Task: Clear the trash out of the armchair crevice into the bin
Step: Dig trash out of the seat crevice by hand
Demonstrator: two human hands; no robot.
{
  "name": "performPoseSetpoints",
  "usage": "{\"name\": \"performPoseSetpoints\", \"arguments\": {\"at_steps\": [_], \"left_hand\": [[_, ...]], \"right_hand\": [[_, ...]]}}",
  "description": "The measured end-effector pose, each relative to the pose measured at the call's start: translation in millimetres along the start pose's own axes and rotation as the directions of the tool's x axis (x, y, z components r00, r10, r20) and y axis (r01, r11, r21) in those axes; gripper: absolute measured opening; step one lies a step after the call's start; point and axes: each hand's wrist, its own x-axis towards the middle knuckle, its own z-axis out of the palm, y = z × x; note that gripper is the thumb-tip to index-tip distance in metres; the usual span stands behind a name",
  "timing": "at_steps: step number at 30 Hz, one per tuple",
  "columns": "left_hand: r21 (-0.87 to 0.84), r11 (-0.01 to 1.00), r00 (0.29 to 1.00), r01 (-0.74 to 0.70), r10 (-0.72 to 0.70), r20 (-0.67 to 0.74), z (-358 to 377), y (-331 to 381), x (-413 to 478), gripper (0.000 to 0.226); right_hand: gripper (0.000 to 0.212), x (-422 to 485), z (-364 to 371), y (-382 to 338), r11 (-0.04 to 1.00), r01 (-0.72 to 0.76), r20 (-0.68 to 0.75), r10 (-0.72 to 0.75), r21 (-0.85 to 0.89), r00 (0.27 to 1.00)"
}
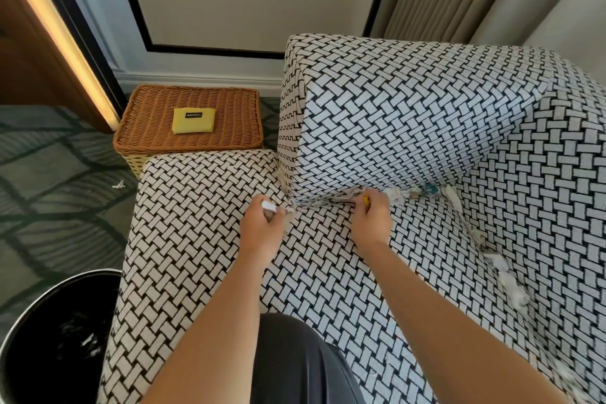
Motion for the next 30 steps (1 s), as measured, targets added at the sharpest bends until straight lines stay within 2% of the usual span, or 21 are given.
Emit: {"name": "performPoseSetpoints", "arguments": {"at_steps": [2,5,8,12,14,17,21,24,26,28,30], "left_hand": [[-0.065,0.997,1.0,0.028,-0.029,-0.011,0.9,0.7,0.5,0.015],[-0.116,0.992,0.998,0.051,-0.046,0.044,1.7,5.2,-0.5,0.013],[-0.012,1.0,0.995,0.016,-0.015,0.097,4.6,11.0,-3.1,0.024],[0.073,0.997,0.988,-0.003,-0.008,0.153,6.4,14.7,-7.7,0.018],[0.065,0.998,0.983,0.016,-0.027,0.184,5.3,17.0,-11.5,0.012],[0.1,0.995,0.972,0.001,-0.024,0.234,4.8,20.9,-15.1,0.019],[0.162,0.987,0.965,-0.021,-0.023,0.26,6.3,19.8,-13.0,0.023],[0.157,0.988,0.965,-0.001,-0.04,0.26,6.6,17.1,-12.5,0.022],[0.156,0.988,0.966,-0.003,-0.037,0.254,7.1,16.2,-12.4,0.022],[0.154,0.988,0.967,-0.013,-0.027,0.255,7.4,15.6,-11.9,0.02],[0.152,0.988,0.965,-0.015,-0.025,0.259,7.0,15.5,-12.4,0.019]], "right_hand": [[0.013,-2.9,-4.3,-0.6,0.994,-0.042,0.011,0.041,0.097,0.999],[0.014,-8.9,-9.1,0.7,0.956,-0.121,0.018,0.121,0.268,0.993],[0.015,-18.8,-11.3,-2.5,0.923,-0.137,-0.029,0.158,0.36,0.987],[0.014,-24.4,-10.4,-5.9,0.926,-0.152,-0.03,0.173,0.347,0.985],[0.012,-24.6,-11.0,-5.1,0.932,-0.177,-0.016,0.191,0.316,0.981],[0.015,-32.2,-11.0,0.5,0.965,-0.128,-0.022,0.137,0.229,0.99],[0.025,-44.5,-8.9,9.5,0.999,-0.029,-0.048,0.028,-0.019,0.998],[0.045,-42.8,-9.4,4.7,0.969,-0.047,0.045,0.06,-0.244,0.997],[0.045,-38.2,-13.0,2.0,0.921,-0.029,0.115,0.08,-0.389,0.99],[0.03,-34.4,-15.4,5.1,0.926,0.006,0.113,0.04,-0.378,0.993],[0.019,-38.2,-17.5,14.0,0.954,0.1,0.087,-0.079,-0.282,0.993]]}}
